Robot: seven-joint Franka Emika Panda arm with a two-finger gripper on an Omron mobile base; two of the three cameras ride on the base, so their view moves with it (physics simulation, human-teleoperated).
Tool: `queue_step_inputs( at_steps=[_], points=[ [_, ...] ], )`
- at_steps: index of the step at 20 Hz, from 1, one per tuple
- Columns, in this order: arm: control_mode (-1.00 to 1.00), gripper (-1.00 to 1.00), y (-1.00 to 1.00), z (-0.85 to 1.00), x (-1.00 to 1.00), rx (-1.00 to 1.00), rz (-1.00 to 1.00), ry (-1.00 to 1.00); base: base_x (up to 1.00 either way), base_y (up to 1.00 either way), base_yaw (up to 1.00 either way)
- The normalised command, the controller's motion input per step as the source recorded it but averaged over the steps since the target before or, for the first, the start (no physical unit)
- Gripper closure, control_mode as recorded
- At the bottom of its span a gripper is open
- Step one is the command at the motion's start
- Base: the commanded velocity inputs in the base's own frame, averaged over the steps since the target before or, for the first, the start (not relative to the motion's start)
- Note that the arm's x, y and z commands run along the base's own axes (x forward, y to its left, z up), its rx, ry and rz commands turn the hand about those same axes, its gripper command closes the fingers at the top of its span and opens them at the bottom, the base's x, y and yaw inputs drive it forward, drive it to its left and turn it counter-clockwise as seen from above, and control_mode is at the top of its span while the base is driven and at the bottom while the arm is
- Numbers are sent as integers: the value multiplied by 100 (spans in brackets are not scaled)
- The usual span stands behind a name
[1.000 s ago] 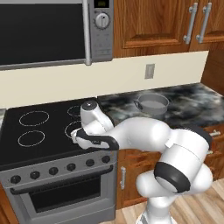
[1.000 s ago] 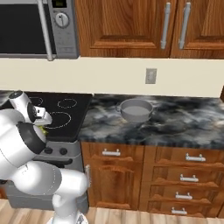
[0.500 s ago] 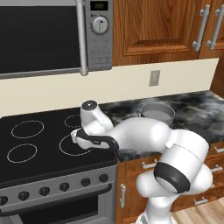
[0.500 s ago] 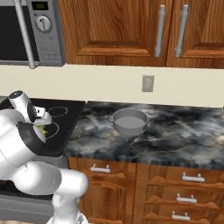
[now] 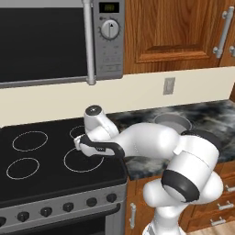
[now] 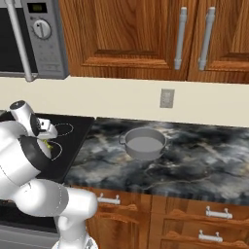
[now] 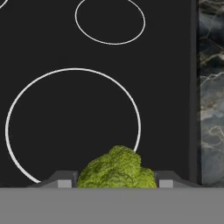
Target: Turn on the sink faucet. Then move the broccoli from the counter to the sink. Turn off the sink. Move the vegetable from the sink to the pot next to the stove. Finally move the pot to the rear left burner.
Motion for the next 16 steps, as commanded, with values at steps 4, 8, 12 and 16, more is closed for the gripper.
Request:
queue_step_inputs(
  at_steps=[4, 8, 12, 16],
  points=[
    [100, 100, 0, 0, 0, 0, 0, 0, 20, 0, 2],
    [100, 100, 0, 0, 0, 0, 0, 0, 31, 0, 0],
    [100, 100, 0, 0, 0, 0, 0, 0, 35, 0, 0],
    [100, 100, 0, 0, 0, 0, 0, 0, 29, 3, 0]
  ],
)
